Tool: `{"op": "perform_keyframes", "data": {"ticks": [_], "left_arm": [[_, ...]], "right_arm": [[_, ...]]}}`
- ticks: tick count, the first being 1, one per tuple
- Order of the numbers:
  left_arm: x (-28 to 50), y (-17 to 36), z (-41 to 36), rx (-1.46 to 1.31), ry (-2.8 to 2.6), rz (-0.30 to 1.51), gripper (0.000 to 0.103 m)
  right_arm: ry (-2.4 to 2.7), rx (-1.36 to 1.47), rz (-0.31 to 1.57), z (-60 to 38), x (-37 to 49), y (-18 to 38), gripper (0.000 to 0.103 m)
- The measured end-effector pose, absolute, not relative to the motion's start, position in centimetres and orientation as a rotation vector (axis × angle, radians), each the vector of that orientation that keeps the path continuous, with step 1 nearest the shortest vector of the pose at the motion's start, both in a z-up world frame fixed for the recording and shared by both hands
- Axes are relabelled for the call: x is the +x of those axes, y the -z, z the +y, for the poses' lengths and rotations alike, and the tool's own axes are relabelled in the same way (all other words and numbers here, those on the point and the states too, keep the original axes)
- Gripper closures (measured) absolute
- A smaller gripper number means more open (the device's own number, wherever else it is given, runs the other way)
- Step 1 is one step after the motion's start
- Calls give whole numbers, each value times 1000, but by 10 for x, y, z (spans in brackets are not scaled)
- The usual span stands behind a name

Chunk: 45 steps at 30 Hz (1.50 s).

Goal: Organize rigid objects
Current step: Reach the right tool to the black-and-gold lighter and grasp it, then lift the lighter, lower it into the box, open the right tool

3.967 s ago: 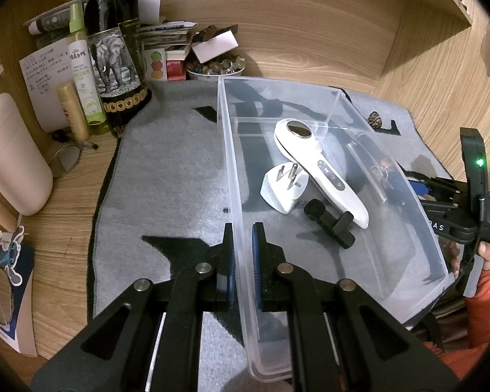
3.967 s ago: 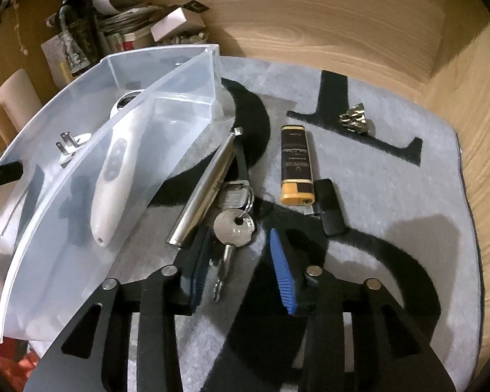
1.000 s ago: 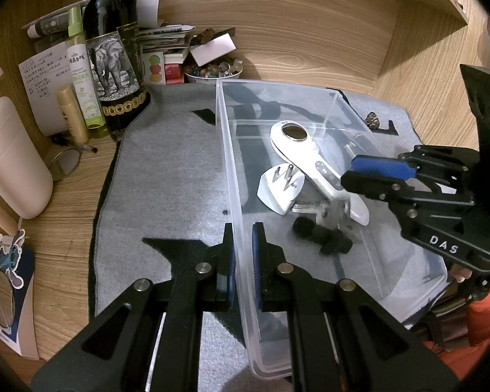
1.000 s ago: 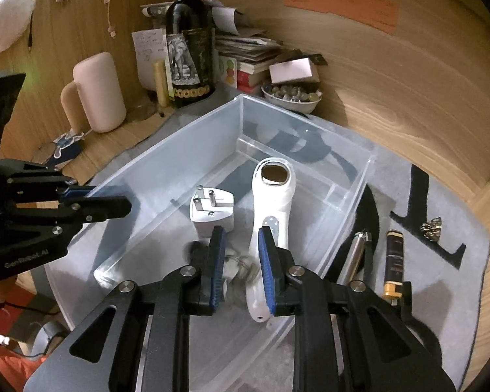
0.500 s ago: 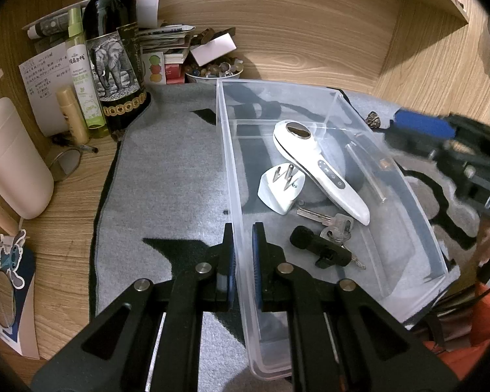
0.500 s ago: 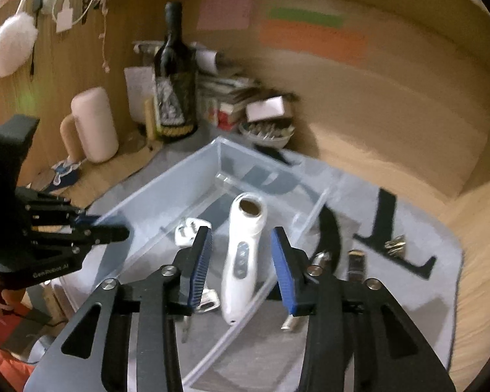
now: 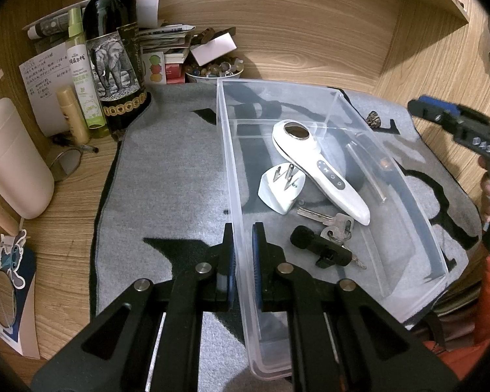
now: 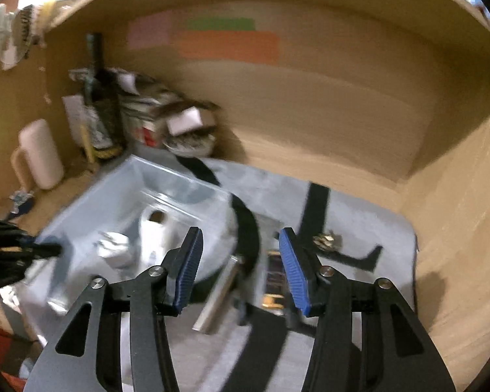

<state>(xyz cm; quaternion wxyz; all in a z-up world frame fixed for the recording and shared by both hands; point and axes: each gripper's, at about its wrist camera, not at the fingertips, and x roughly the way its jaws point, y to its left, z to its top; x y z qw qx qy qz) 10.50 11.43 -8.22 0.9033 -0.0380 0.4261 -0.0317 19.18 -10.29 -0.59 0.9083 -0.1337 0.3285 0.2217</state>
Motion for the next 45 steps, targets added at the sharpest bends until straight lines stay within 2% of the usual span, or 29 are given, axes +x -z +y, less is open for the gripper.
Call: {"op": "perform_keyframes", "data": {"ticks": [10, 20, 22, 25, 26, 34, 45], "left_arm": [[105, 84, 118, -80, 65, 884, 94], [105, 84, 119, -79, 66, 887, 94], [105, 84, 119, -78, 65, 887, 94], [105, 84, 119, -79, 66, 887, 94], [105, 84, 119, -79, 66, 887, 94], [105, 84, 119, -77, 65, 887, 94], [104, 85, 121, -77, 66, 887, 94]], "right_arm": [[-375, -252, 866, -125, 236, 66, 58], [-361, -251, 965, -126, 255, 103, 58], [-361, -253, 952, -125, 255, 103, 60], [-379, -262, 944, -122, 253, 102, 79], [-385, -269, 940, -121, 251, 102, 81], [-387, -267, 897, -124, 245, 90, 81], [-407, -248, 739, -126, 221, 30, 81]]}}
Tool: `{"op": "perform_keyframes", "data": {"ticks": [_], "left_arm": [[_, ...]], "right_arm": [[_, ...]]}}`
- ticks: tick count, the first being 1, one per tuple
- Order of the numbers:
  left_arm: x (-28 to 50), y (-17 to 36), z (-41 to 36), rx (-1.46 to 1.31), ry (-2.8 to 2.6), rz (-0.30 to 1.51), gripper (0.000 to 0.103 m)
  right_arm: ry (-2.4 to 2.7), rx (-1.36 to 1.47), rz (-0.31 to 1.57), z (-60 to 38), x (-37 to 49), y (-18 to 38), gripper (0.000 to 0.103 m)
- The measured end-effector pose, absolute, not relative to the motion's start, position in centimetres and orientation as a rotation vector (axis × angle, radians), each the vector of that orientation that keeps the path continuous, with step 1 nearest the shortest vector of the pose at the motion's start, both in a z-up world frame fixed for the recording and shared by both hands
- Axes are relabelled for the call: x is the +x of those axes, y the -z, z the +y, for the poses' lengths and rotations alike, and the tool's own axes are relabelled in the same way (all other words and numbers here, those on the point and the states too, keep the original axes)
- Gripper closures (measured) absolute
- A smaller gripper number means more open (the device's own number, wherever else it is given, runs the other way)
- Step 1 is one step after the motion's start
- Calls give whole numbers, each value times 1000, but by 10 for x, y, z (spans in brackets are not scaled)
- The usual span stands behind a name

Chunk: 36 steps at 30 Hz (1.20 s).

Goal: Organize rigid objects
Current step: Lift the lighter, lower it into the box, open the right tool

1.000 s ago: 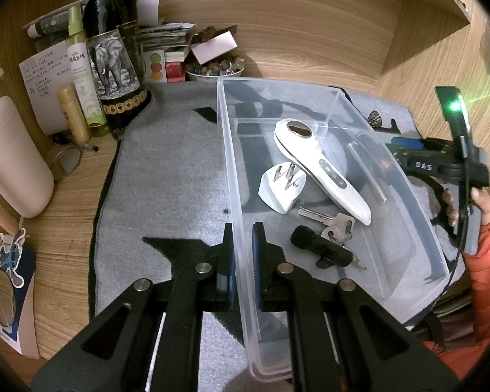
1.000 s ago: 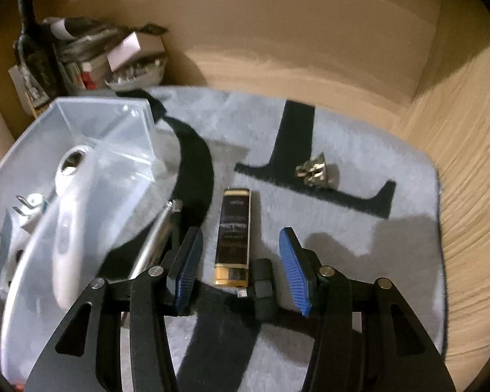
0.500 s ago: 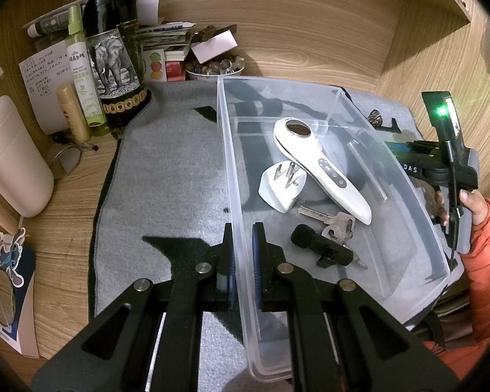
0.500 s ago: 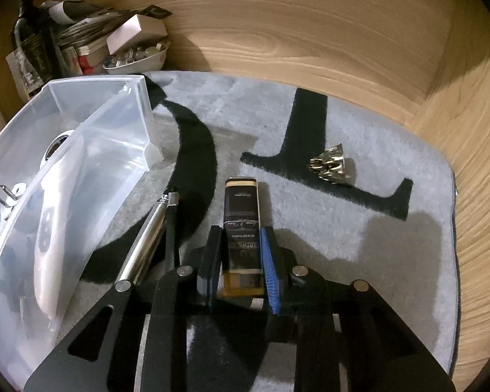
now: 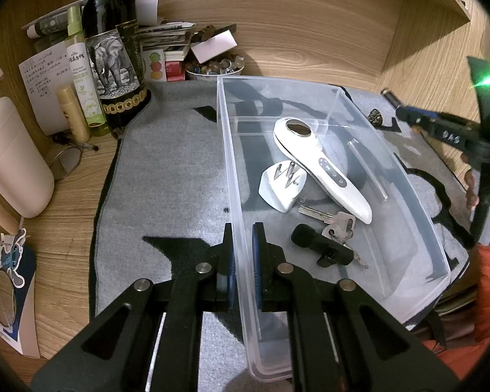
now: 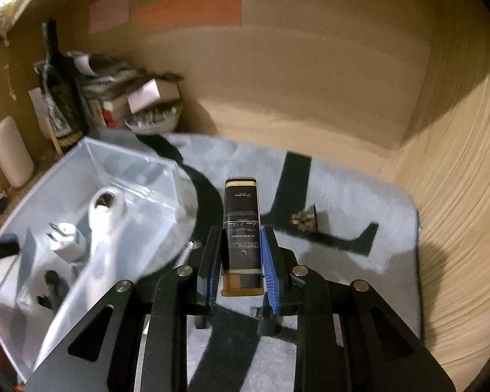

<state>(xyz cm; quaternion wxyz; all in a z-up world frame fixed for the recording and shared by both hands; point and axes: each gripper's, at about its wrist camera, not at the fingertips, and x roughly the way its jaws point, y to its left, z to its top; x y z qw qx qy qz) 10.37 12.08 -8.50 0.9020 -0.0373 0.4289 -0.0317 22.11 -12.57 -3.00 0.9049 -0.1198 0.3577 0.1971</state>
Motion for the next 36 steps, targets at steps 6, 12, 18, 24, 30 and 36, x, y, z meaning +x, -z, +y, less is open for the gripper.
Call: {"op": "perform_keyframes", "data": {"ticks": [6, 12, 18, 24, 30, 36], "left_arm": [[104, 85, 120, -76, 65, 887, 94], [104, 85, 120, -76, 66, 887, 94], [104, 85, 120, -74, 65, 887, 94], [104, 85, 120, -75, 65, 887, 94], [104, 85, 119, -74, 65, 887, 94], [104, 84, 118, -74, 64, 886, 94]], "right_arm": [[-447, -250, 666, -114, 204, 5, 81], [-521, -273, 605, -96, 182, -12, 81], [-602, -297, 586, -73, 163, -15, 81], [-678, -310, 621, -51, 155, -2, 81], [-734, -353, 689, -32, 145, 21, 81], [-748, -414, 753, -18, 139, 43, 81]]}}
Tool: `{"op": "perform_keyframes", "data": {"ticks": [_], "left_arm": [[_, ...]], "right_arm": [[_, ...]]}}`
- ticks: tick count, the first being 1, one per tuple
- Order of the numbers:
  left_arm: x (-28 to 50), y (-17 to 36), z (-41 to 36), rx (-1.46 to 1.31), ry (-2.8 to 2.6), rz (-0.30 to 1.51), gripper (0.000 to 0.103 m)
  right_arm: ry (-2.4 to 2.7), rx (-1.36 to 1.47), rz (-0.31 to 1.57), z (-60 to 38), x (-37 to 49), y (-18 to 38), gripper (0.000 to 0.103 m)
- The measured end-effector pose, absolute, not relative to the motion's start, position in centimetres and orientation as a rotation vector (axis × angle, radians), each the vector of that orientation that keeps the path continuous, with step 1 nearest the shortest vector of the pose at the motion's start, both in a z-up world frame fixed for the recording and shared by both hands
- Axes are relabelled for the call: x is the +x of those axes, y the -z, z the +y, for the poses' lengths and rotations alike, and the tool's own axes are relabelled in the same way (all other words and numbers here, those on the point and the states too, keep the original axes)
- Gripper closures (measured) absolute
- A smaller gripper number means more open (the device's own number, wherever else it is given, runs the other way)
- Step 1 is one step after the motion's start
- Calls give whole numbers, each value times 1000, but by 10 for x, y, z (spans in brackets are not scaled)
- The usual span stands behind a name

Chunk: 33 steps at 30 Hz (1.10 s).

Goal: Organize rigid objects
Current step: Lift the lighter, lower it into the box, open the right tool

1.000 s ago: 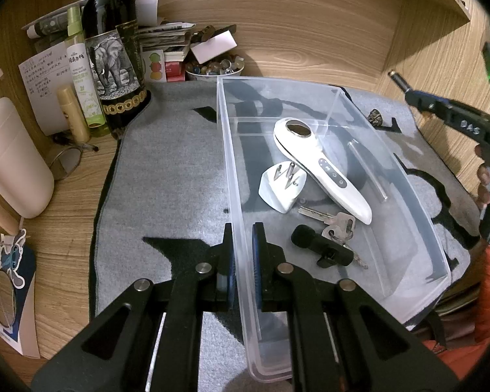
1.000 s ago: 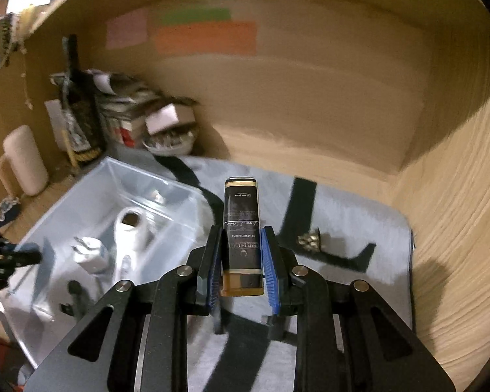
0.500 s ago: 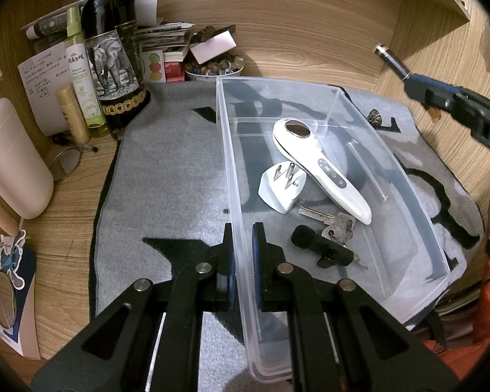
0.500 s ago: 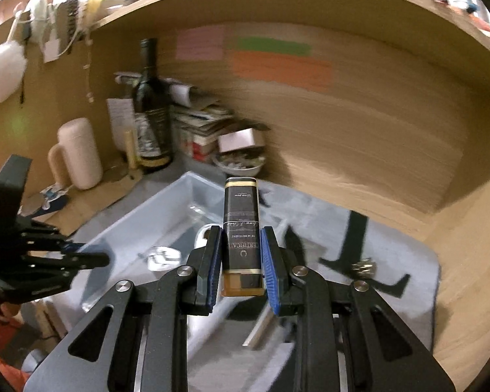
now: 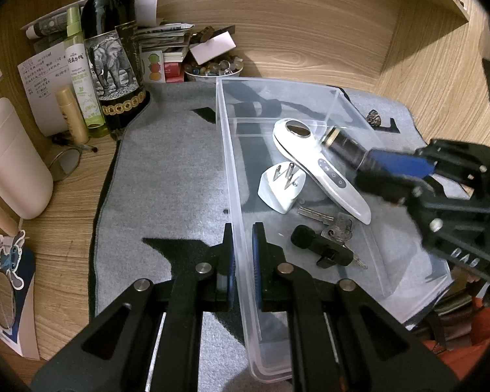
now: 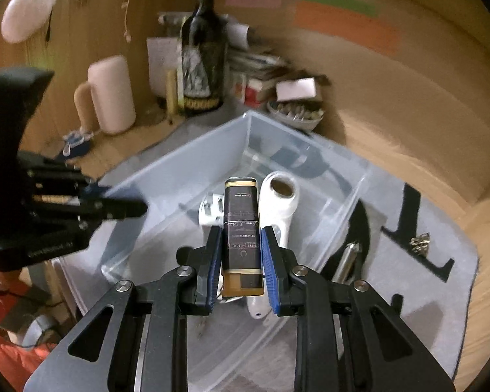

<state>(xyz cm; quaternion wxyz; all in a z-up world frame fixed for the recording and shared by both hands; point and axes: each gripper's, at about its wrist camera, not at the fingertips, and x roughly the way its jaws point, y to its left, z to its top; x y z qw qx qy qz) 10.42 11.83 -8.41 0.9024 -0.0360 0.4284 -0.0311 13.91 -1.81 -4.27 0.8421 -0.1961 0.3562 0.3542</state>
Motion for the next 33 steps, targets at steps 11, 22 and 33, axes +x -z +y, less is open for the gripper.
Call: {"op": "perform_keyframes", "data": {"ticks": [11, 22, 33], "left_arm": [[105, 84, 116, -74, 66, 883, 94], [105, 84, 116, -73, 66, 883, 94], [105, 84, 116, -73, 66, 883, 94]], "right_arm": [[-747, -458, 819, -9, 142, 59, 81], [-736, -433, 809, -13, 141, 53, 81], [-691, -370, 704, -35, 142, 19, 70]]}}
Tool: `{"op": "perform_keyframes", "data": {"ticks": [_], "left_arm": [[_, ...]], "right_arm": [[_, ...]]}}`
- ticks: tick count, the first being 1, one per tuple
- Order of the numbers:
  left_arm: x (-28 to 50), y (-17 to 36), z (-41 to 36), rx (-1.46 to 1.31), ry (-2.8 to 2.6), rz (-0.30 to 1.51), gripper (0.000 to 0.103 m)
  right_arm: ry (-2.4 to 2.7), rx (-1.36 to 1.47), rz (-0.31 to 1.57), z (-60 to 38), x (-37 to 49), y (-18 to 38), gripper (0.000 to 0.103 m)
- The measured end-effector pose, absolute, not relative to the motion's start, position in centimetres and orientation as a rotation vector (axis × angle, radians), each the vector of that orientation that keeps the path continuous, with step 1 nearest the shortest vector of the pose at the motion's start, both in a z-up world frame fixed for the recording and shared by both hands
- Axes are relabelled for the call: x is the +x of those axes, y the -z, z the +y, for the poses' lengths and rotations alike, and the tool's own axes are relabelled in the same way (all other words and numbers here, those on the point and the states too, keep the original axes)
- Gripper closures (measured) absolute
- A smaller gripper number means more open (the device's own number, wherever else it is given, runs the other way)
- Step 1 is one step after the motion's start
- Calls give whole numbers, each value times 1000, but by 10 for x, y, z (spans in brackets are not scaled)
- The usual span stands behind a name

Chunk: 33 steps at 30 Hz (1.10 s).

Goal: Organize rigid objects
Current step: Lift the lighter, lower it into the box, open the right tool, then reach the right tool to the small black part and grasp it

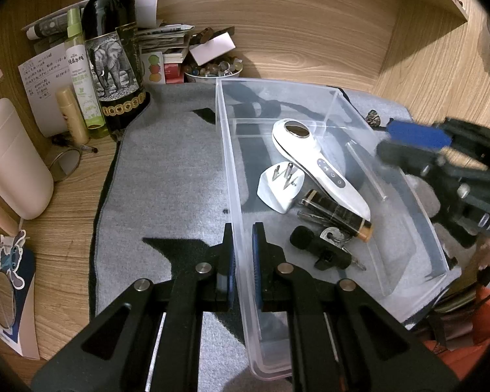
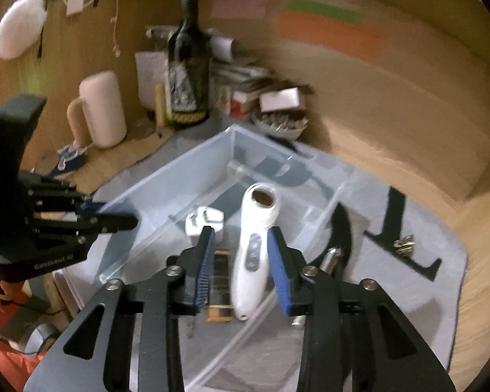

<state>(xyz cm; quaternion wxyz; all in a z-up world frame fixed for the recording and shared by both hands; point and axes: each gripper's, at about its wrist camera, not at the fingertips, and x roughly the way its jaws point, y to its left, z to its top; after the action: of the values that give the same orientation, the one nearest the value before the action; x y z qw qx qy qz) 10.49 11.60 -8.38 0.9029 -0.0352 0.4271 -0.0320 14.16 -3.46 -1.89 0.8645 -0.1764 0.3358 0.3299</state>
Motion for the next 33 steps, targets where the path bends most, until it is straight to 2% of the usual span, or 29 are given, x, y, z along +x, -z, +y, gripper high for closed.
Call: {"op": "perform_keyframes", "data": {"ticks": [8, 14, 33], "left_arm": [[105, 84, 116, -73, 66, 883, 94], [105, 84, 116, -72, 66, 883, 94], [104, 84, 118, -70, 64, 885, 94]], "right_arm": [[-590, -304, 629, -71, 156, -11, 68], [-486, -258, 633, -107, 172, -13, 68], [-349, -217, 971, -163, 223, 97, 68]]}}
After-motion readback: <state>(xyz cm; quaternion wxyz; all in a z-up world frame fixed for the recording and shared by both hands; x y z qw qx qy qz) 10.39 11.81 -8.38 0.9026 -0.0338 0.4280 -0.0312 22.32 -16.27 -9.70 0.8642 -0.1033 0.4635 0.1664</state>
